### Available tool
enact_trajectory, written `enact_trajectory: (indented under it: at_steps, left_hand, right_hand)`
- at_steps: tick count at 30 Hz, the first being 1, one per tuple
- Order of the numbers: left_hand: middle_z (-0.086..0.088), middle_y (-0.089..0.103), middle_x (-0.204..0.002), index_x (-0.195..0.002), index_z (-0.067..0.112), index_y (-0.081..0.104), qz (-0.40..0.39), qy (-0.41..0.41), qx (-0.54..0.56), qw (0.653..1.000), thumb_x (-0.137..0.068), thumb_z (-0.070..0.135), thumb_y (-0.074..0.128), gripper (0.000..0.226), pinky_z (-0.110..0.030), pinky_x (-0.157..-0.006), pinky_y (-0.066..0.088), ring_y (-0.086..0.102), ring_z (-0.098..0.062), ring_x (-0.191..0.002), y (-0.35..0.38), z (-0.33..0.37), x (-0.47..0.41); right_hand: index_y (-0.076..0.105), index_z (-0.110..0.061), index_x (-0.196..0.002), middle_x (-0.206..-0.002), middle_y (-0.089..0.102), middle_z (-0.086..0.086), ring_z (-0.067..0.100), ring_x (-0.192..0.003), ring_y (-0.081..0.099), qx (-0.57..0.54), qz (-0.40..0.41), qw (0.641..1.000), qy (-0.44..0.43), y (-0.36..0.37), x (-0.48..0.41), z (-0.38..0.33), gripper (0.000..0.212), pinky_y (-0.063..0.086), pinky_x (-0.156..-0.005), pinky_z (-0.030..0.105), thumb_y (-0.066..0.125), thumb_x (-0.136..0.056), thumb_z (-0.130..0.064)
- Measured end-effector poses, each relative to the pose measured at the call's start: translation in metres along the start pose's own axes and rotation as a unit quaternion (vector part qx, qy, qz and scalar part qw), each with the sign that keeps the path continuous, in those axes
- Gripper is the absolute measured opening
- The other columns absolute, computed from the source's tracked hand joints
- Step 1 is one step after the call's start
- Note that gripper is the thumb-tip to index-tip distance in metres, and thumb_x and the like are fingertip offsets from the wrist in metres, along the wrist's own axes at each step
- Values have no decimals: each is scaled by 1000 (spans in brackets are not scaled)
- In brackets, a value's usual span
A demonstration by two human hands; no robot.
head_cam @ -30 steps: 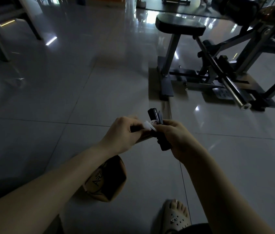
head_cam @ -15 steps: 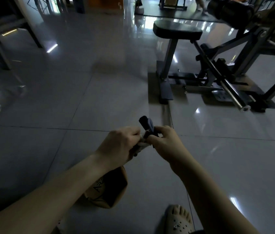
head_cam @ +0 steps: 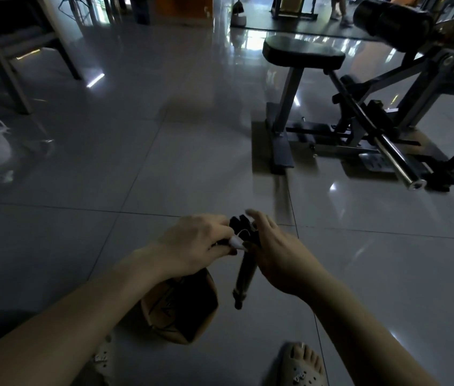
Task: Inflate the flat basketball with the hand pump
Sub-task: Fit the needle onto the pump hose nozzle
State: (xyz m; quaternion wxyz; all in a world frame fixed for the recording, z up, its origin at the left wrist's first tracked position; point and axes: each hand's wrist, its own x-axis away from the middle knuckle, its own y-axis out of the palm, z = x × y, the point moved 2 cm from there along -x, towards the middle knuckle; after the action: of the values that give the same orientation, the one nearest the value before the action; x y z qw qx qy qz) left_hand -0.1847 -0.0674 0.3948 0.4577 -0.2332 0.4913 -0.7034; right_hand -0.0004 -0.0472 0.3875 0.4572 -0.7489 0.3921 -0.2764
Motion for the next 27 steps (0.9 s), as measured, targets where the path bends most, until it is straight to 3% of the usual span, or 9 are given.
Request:
enact_trajectory:
  at_steps: [2,4,8,11,15,18,20,23,27]
  left_hand:
    - [7,56,-100,-100,21,68,16,4,-52,999,-96,34,59,17,-27,-70,36,50,-9,-85,0,-1,3]
    - [6,57,-104,-102,22,67,31,4,-88,996,-97,33,57,16,-26,-73,37,51,-11,-87,0,-1,6]
    - [7,57,-93,-99,26,62,9,-53,-104,993,-97,39,51,18,-28,-68,38,55,-13,-82,8,-7,11]
    - [5,57,-88,-93,23,61,9,-67,-82,994,-95,36,55,14,-26,-66,34,53,-12,-77,17,-3,12]
    - [4,57,-87,-94,18,63,34,-50,-60,996,-94,28,59,10,-21,-64,29,45,-9,-72,15,0,11]
    - [11,46,-80,-86,18,59,44,-17,-54,997,-91,18,62,6,-12,-59,23,41,-5,-69,12,6,12]
    - [12,43,-79,-83,17,59,41,-1,-48,998,-89,11,60,9,-10,-59,23,40,-4,-67,12,7,12]
    - [7,54,-84,-89,15,65,12,12,-56,998,-92,14,60,6,-16,-69,34,49,-7,-73,14,5,12]
    - [3,61,-92,-98,15,70,-27,-5,-41,999,-96,19,57,13,-25,-76,47,55,-10,-81,14,-2,15]
  right_hand:
    - [-10,-42,-151,-137,40,3,19,-71,59,77,-21,996,-28,10,0,-1,76,57,-63,39,47,-101,-31]
    - [-20,-45,-148,-140,33,4,19,-66,57,162,-56,984,-55,19,0,-5,84,56,-59,36,47,-101,-26]
    - [6,-45,-144,-149,17,10,22,-74,60,172,-76,982,-29,33,2,-7,76,57,-61,34,57,-94,-19]
    - [30,-38,-129,-140,25,4,20,-75,59,89,-60,994,-24,38,0,-8,46,56,-58,33,58,-95,-23]
    - [39,-33,-113,-125,33,-4,15,-76,55,17,-38,999,-29,31,0,-10,17,53,-61,34,44,-97,-39]
    - [43,-34,-109,-120,36,-7,13,-80,55,1,-37,999,-29,28,4,-13,26,53,-67,39,32,-97,-54]
    - [44,-37,-113,-121,35,-7,12,-75,56,29,-29,999,-25,30,5,-16,37,53,-63,38,23,-98,-63]
    - [41,-38,-124,-130,32,-1,12,-65,53,91,-27,994,-43,34,4,-18,39,52,-53,32,19,-99,-59]
    - [37,-35,-131,-138,28,4,14,-62,54,128,-42,990,-52,36,6,-14,37,52,-53,32,25,-100,-53]
